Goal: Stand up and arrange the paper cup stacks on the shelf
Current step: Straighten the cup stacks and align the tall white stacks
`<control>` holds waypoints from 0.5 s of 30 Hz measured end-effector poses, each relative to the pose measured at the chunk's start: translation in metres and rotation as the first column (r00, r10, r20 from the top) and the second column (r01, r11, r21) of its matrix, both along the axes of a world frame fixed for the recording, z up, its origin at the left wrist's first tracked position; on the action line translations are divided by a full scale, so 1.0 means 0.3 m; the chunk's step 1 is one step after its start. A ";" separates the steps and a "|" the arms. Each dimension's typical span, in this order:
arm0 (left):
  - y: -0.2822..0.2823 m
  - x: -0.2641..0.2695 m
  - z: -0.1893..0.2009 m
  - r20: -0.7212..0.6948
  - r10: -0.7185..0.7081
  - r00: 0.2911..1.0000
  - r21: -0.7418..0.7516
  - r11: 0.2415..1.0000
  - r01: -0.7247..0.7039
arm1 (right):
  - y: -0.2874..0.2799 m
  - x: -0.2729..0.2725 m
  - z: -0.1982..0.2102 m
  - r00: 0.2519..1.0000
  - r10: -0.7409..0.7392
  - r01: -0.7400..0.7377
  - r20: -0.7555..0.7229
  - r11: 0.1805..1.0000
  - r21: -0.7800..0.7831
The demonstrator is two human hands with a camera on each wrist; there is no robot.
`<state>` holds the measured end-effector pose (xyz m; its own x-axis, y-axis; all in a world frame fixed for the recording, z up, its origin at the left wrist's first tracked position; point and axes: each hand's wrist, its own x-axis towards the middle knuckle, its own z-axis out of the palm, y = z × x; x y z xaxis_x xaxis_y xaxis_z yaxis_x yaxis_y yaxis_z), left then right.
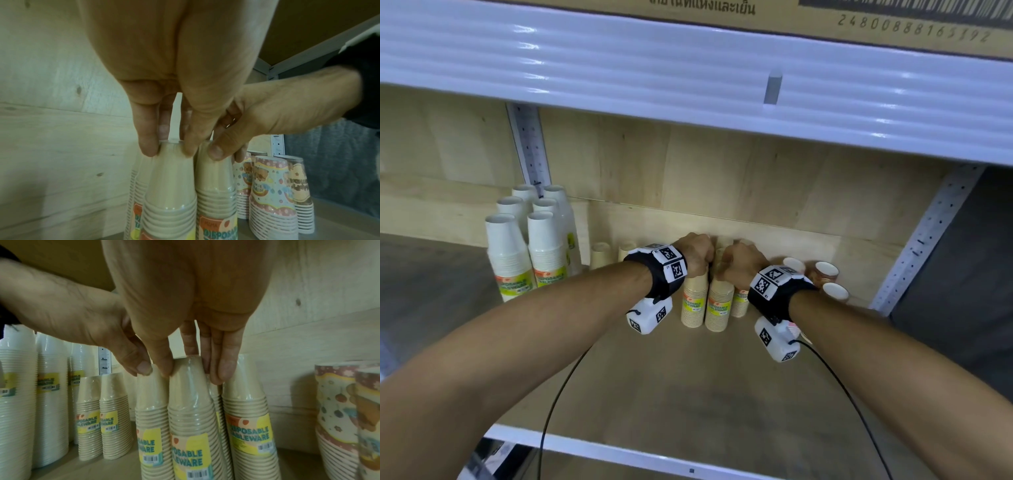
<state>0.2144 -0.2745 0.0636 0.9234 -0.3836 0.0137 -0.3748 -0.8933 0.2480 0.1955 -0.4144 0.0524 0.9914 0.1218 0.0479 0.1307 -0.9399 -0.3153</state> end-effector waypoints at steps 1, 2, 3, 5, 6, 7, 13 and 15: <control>0.003 0.002 0.003 -0.001 -0.002 1.000 -0.008 1.000 0.002 | 0.000 -0.001 0.003 1.000 -0.008 0.008 0.000 1.000 -0.002; 0.009 0.003 0.009 -0.005 -0.003 1.000 -0.016 1.000 0.003 | 0.000 -0.002 0.007 1.000 -0.018 0.018 0.002 1.000 0.000; 0.015 0.005 0.016 -0.010 -0.001 1.000 -0.026 1.000 0.001 | -0.001 -0.002 0.013 1.000 -0.027 0.027 0.008 1.000 0.007; 0.032 0.007 0.031 -0.001 0.007 1.000 -0.038 0.999 -0.007 | 0.001 -0.011 0.035 0.999 -0.046 0.045 0.020 0.999 0.019; 0.044 0.006 0.041 0.011 0.013 1.000 -0.039 0.999 -0.012 | 0.003 -0.016 0.049 0.998 -0.059 0.058 0.029 0.998 0.020; 0.058 0.003 0.051 0.025 0.021 0.999 -0.038 0.999 -0.020 | 0.007 -0.018 0.064 0.997 -0.069 0.068 0.038 0.997 0.023; 0.176 0.005 0.122 0.070 0.108 0.992 0.001 0.994 -0.108 | 0.074 -0.002 0.133 0.994 -0.033 0.027 0.100 0.998 0.063; 0.225 0.010 0.137 0.070 0.145 0.987 -0.009 0.989 -0.145 | 0.112 0.000 0.150 0.994 -0.006 0.000 0.106 0.998 0.064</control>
<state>0.2175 -0.2069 0.1048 0.9658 -0.2458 0.0820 -0.2583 -0.9386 0.2287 0.1954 -0.3807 0.0973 0.9806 0.1122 0.1609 0.1640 -0.9188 -0.3590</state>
